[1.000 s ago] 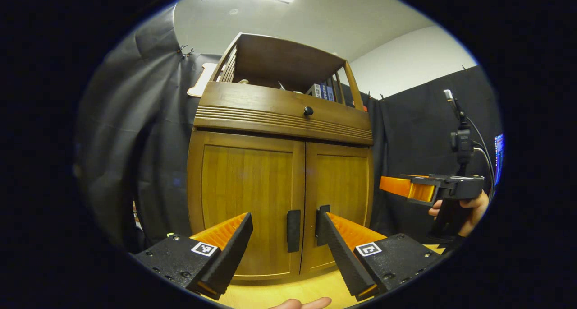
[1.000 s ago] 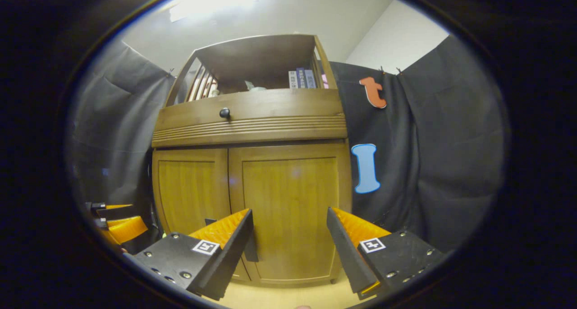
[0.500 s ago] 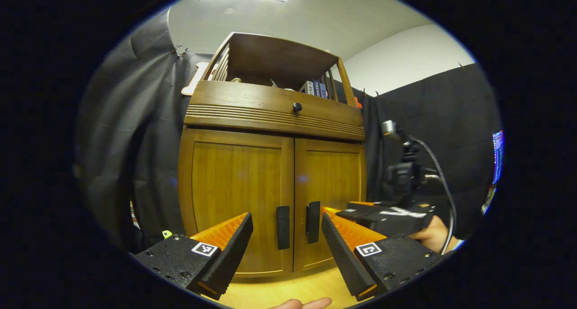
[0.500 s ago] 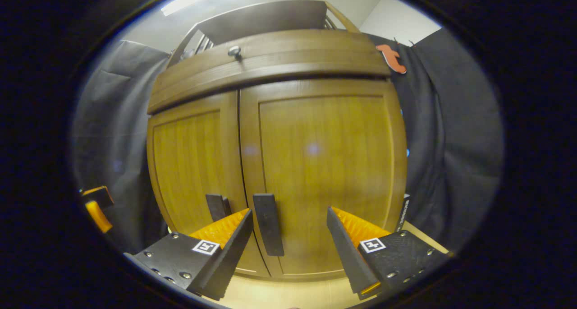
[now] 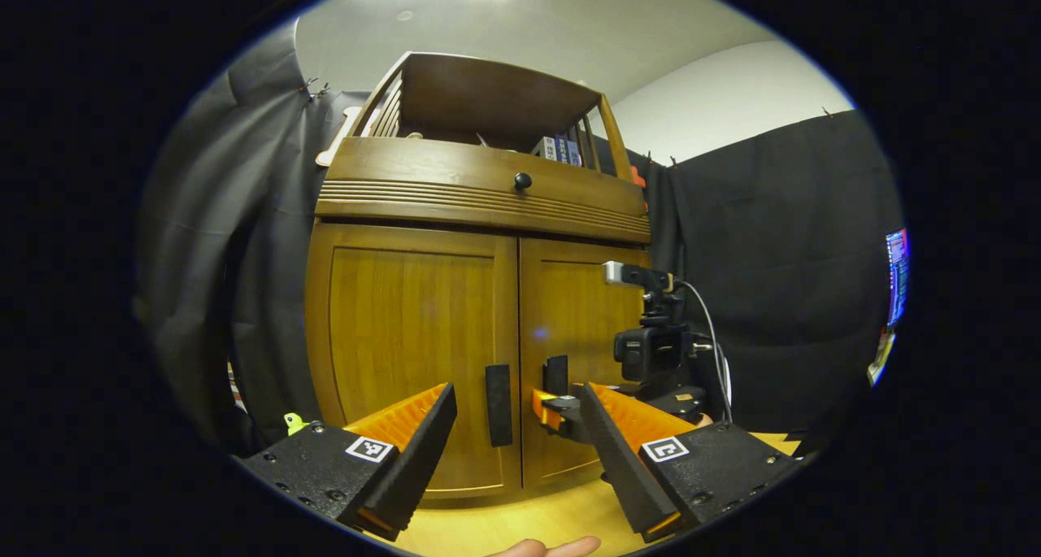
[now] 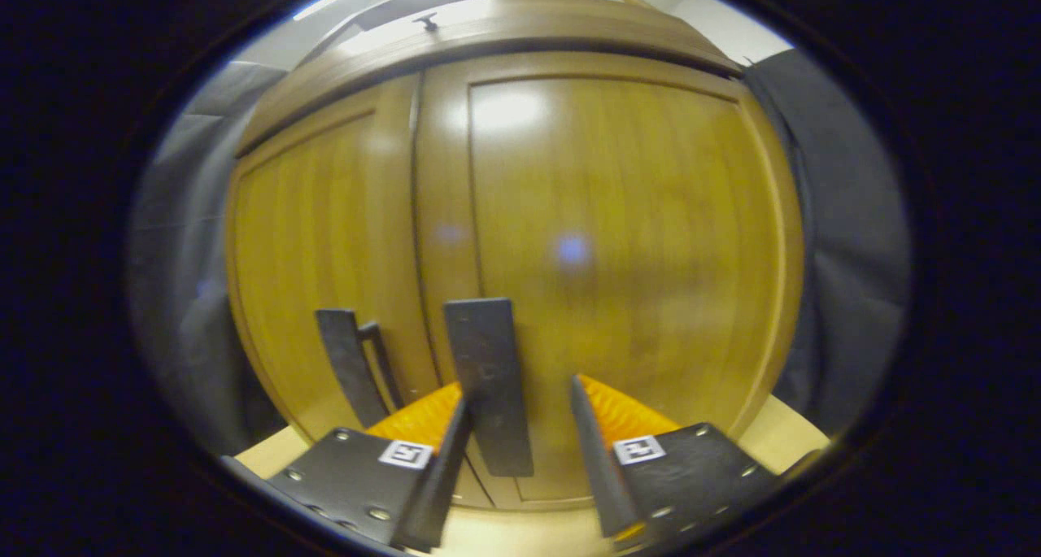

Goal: Open the right door of the double-door shoe cabinet with the right hand, and open the left door with the left hand.

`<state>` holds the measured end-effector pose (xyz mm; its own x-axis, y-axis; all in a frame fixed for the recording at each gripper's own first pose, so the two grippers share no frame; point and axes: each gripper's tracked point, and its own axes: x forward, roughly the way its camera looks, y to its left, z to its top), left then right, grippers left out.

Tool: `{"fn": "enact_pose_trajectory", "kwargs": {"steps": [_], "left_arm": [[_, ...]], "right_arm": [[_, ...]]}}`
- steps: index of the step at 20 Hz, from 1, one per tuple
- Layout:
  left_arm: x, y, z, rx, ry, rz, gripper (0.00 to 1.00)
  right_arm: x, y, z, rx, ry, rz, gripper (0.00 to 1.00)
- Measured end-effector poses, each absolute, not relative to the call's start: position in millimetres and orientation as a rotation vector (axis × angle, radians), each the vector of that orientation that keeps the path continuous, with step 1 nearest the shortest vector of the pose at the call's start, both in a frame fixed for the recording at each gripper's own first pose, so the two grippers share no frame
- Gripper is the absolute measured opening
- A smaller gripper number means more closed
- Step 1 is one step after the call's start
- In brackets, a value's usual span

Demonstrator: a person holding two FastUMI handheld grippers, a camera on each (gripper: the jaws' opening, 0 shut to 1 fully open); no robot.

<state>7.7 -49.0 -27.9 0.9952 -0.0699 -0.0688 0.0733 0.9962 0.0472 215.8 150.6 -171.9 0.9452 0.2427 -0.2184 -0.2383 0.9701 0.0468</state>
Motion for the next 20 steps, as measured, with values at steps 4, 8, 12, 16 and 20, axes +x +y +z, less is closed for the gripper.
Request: {"fn": "enact_pose_trajectory", "kwargs": {"steps": [4, 8, 12, 16, 20], "left_arm": [[14.0, -44.8, -33.3, 0.048, 0.086, -0.061, 0.95], [17.6, -41.8, -37.5, 0.043, 0.098, -0.049, 0.95], [23.8, -37.3, -42.4, 0.050, 0.109, -0.041, 0.95], [33.8, -22.1, -54.2, 0.052, 0.139, 0.005, 0.95], [41.6, -11.3, -60.6, 0.057, 0.160, 0.045, 0.92]], "right_arm": [[204.4, 151.0, -160.7, 0.018, 0.215, 0.272, 0.25], [197.8, 151.9, -151.6, 0.024, 0.212, 0.321, 0.23], [199.5, 153.7, -152.0, 0.013, 0.226, 0.348, 0.23], [199.2, 154.6, -151.4, 0.016, 0.232, 0.373, 0.23], [198.2, 153.5, -144.1, 0.012, 0.237, 0.374, 0.23]]}}
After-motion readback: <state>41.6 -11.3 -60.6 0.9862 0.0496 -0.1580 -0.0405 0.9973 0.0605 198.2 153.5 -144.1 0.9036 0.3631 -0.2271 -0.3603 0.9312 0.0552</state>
